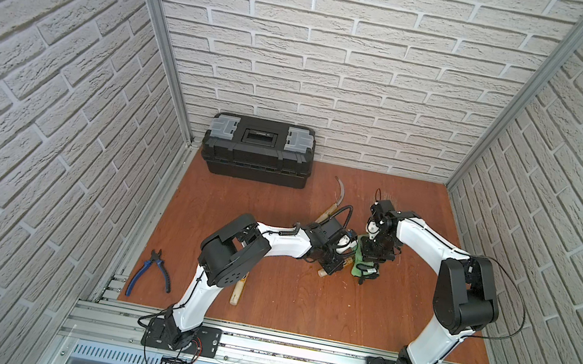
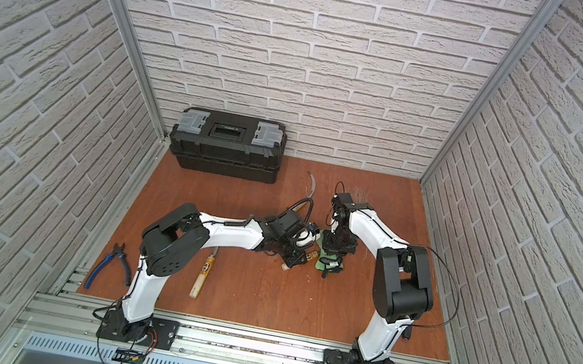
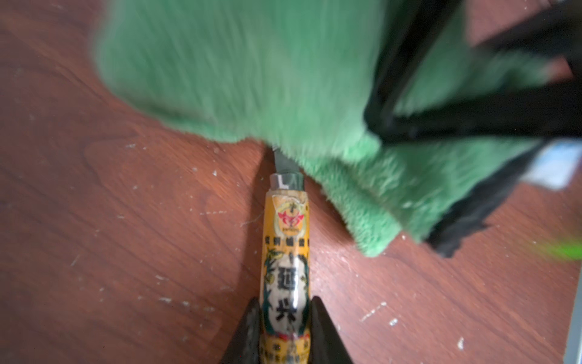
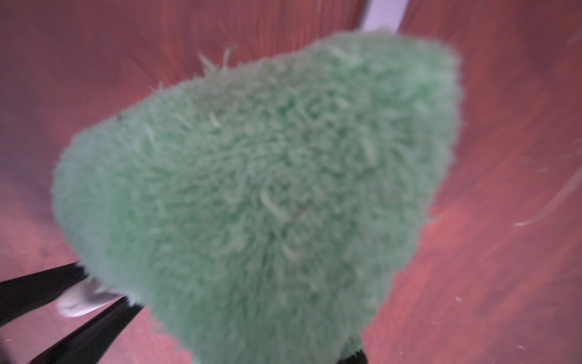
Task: Wipe small sickles with rags
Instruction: Wipe the small sickle at the center of the board.
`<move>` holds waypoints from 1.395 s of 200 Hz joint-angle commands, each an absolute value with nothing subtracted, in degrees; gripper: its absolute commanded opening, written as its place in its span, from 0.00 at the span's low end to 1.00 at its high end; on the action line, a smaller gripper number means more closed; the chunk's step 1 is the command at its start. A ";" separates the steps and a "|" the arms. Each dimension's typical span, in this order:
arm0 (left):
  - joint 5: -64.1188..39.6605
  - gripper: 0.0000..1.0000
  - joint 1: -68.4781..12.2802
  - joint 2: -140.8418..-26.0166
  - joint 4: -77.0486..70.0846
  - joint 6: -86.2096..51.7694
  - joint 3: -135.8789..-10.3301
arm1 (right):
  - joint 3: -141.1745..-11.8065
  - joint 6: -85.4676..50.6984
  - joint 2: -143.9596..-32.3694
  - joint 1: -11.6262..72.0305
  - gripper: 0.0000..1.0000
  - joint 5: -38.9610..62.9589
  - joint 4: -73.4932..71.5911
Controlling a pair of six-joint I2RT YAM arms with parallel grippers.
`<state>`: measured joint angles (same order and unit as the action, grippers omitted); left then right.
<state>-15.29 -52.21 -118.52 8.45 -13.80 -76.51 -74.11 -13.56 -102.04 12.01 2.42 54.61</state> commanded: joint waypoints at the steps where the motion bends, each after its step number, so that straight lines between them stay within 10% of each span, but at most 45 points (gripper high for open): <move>1: -14.27 0.00 -52.05 -119.31 7.99 -14.28 -75.24 | -81.64 -11.15 -103.53 10.08 0.03 -3.18 58.82; 97: -14.15 0.00 -52.21 -119.40 9.18 -15.13 -75.48 | -107.37 -10.37 -131.33 7.10 0.03 -2.73 65.61; 258: -13.65 0.00 -52.60 -119.87 11.51 -15.25 -77.16 | -57.55 -17.14 -90.22 13.55 0.03 6.19 47.46; 279: -13.32 0.17 -52.57 -119.40 13.17 -15.08 -77.81 | -57.52 -17.49 -85.20 10.77 0.03 6.18 47.60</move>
<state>-15.09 -52.49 -118.67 9.45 -14.92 -77.06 -57.41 -16.14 -91.26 13.34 5.32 46.78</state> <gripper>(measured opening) 0.250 0.183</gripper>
